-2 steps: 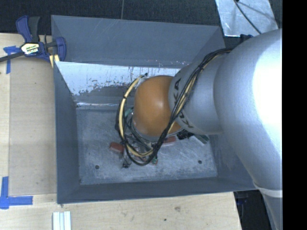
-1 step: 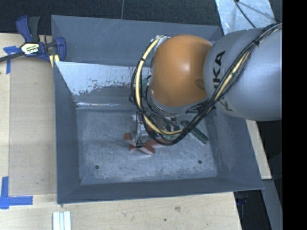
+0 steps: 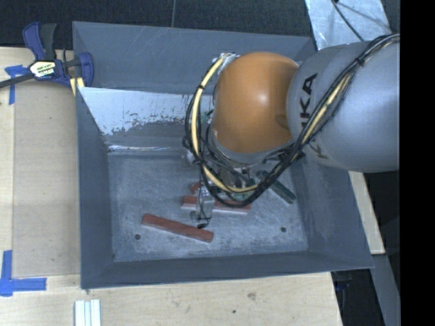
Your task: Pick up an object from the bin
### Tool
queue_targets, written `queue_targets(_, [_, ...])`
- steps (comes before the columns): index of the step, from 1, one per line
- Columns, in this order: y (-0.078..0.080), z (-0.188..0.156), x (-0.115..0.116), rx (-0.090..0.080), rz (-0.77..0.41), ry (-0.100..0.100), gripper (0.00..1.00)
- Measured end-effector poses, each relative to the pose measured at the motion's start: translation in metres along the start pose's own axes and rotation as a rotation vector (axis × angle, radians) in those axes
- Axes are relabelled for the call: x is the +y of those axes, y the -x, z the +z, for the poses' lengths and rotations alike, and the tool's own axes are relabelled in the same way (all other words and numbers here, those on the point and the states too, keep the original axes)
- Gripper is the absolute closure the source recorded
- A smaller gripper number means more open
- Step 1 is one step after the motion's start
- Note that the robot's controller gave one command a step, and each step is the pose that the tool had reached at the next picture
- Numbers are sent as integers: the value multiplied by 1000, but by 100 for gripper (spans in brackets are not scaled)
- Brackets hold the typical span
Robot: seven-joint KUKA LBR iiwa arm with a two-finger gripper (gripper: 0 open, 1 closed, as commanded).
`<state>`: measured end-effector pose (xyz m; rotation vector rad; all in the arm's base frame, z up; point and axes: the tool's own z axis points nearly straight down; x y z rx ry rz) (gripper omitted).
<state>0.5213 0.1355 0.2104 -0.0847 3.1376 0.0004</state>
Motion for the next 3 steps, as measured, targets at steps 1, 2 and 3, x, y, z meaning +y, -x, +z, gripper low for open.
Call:
queue_targets(1, [5, 139, 25, 7, -176, 0, 0])
queue_targets(2, [7, 136, 25, 1, -173, 1, 100])
queue_targets(3, [9, -36, 17, -9, -356, 1, 100])
